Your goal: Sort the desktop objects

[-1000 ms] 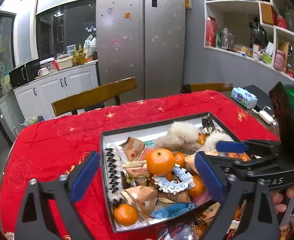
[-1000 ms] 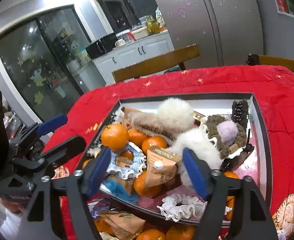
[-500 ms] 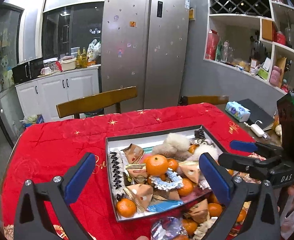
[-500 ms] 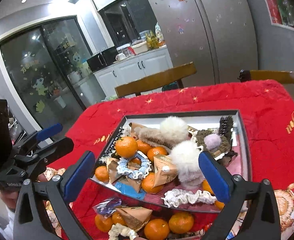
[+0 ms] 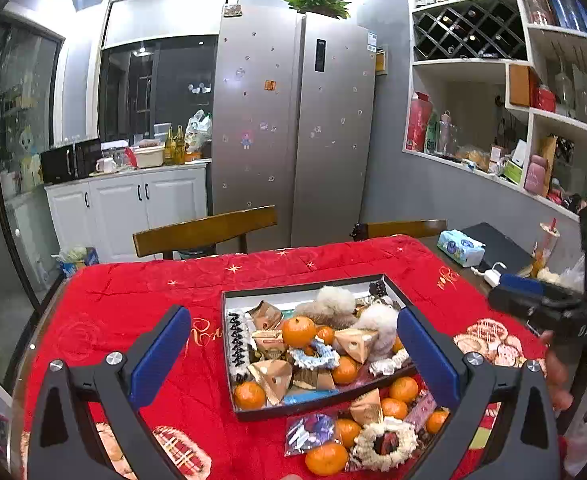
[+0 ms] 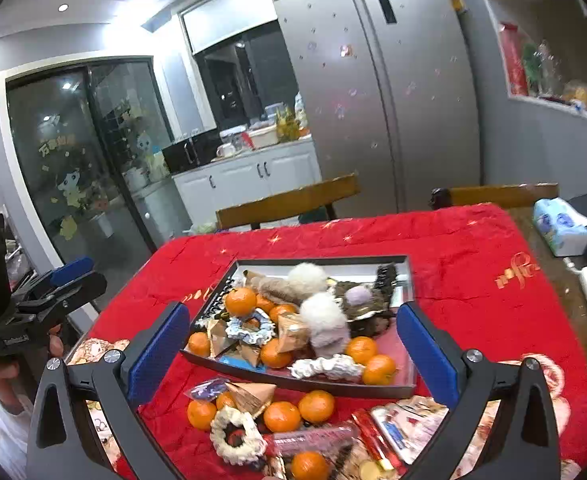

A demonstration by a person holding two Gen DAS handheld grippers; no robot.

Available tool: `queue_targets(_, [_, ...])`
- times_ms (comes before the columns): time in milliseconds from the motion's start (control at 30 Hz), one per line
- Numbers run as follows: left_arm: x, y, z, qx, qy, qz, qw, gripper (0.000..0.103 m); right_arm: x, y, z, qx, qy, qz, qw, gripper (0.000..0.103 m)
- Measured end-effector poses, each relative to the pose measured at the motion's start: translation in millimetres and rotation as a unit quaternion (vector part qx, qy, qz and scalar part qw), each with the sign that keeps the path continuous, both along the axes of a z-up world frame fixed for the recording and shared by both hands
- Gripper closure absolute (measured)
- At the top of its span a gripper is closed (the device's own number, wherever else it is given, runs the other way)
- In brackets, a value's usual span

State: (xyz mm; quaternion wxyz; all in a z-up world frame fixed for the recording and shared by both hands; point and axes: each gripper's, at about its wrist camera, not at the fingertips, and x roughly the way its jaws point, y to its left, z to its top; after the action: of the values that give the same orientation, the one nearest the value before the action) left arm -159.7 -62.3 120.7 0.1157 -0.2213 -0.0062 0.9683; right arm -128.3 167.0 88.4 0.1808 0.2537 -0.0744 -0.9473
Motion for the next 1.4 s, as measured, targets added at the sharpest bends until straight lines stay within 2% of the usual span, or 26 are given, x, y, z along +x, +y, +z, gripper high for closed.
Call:
queue_targets(100, [15,4,-3,-0.001,0.002,0.0,1.0,0.0,16,7,1,0.008,0.017,-0.004,1.0,0.0])
queue_targets(233, [24,12,-19,-0.008,-0.012,-0.005,0.9999,0.0,26,10,-15,0.027,0.018,-0.003,0.999,0.0])
queue_targets(600, [21,23,-85,-0.007,-0.101,-0.014,0.9948,0.0,16,16,-54,0.019,-0.022,0.008,1.0,0.0])
queue_targets(767, [10,34,-111,-0.022,-0.126,-0.021,0.9915,0.0,5,11,-77,0.008,-0.056,0.023,0.998,0.0])
queue_targets(900, [2,37,-129,-0.033,-0.143,-0.023,0.9889,0.0,2,15,-92,0.027,-0.065,0.009,0.997,0.0])
queue_targets(1100, [-14,30,-147,-0.039,-0.166,-0.01,0.9854,0.0,-8,40,-107,0.012,-0.094,-0.017,0.995,0.0])
queue_targets(1200, [-21,22,-152,-0.036,-0.172,-0.001,0.9844,0.0,-14,48,-115,0.009,-0.111,-0.029,0.993,0.002])
queue_targets(1300, [-26,19,-155,-0.05,-0.168,0.009,0.9844,0.0,-19,52,-123,0.008,-0.134,-0.031,0.99,0.011])
queue_targets(1400, [-29,16,-160,-0.061,-0.167,0.01,0.984,0.0,-19,57,-127,0.015,-0.143,-0.046,0.989,0.015])
